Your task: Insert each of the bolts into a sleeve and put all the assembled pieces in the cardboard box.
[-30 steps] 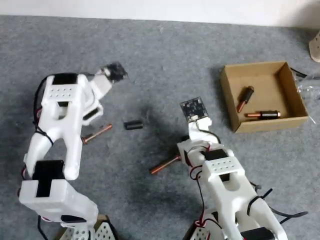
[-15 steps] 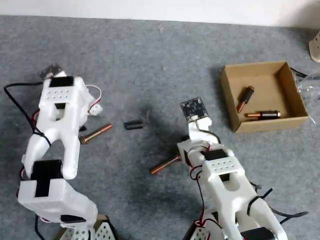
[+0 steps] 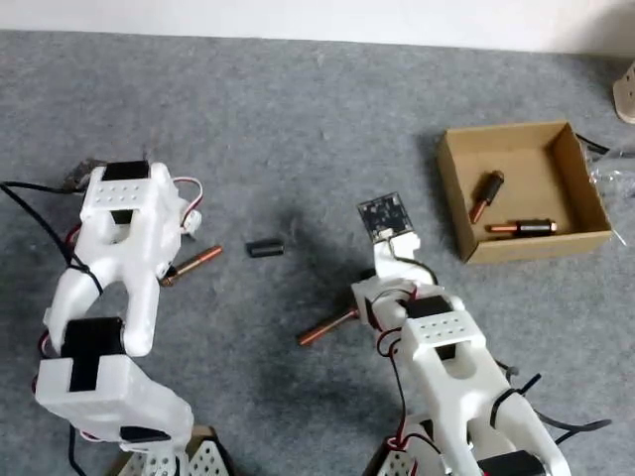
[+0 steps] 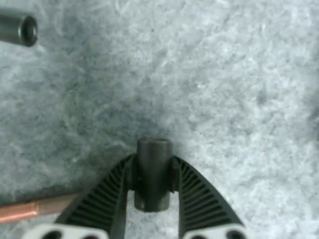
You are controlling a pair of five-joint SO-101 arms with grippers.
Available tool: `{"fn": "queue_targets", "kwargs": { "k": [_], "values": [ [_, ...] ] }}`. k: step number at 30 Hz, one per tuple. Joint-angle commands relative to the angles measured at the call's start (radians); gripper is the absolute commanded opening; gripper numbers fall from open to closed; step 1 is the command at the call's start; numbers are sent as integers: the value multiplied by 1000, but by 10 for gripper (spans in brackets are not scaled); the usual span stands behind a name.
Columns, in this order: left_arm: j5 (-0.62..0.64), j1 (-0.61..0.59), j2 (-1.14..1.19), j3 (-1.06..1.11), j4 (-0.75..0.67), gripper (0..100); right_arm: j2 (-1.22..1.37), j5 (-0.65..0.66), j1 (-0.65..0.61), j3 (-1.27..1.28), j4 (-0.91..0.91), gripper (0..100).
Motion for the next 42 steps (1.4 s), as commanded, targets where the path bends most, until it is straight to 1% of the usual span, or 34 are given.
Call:
{"fn": "queue_targets", "kwargs": {
  "k": [1, 5, 8, 10, 13, 20, 24, 26, 30, 33, 34, 40, 42],
  "values": [
    [11, -10, -7, 25, -81, 221, 1, 15, 13, -5, -30, 5],
    [12, -2, 50, 85, -178, 221, 1, 15, 13, -5, -30, 5],
    [12, -4, 120, 87, -215, 221, 1, 15, 13, -5, -30, 5],
    [48, -1, 165, 82, -239, 221, 1, 15, 13, -5, -30, 5],
    [112, -1, 199, 62, -245, 221, 1, 15, 13, -5, -30, 5],
    [121, -18, 206, 50, -249, 217, 1, 15, 13, -5, -30, 5],
    [207, -71, 206, 47, -250, 213, 1, 15, 13, -5, -30, 5],
    [216, -85, 206, 47, -250, 169, 1, 15, 13, -5, -30, 5],
    [218, -93, 206, 47, -250, 7, 1, 15, 13, -5, -30, 5],
    [218, -110, 206, 45, -250, 19, 1, 15, 13, -5, -30, 5],
    [218, -113, 206, 45, -250, 8, 1, 15, 13, -5, -30, 5],
    [210, -104, 196, 44, -242, 6, 1, 15, 15, -5, -28, 5],
    [161, -81, 186, 44, -235, 6, -10, 15, 19, -5, -27, 5]
  ]
}}
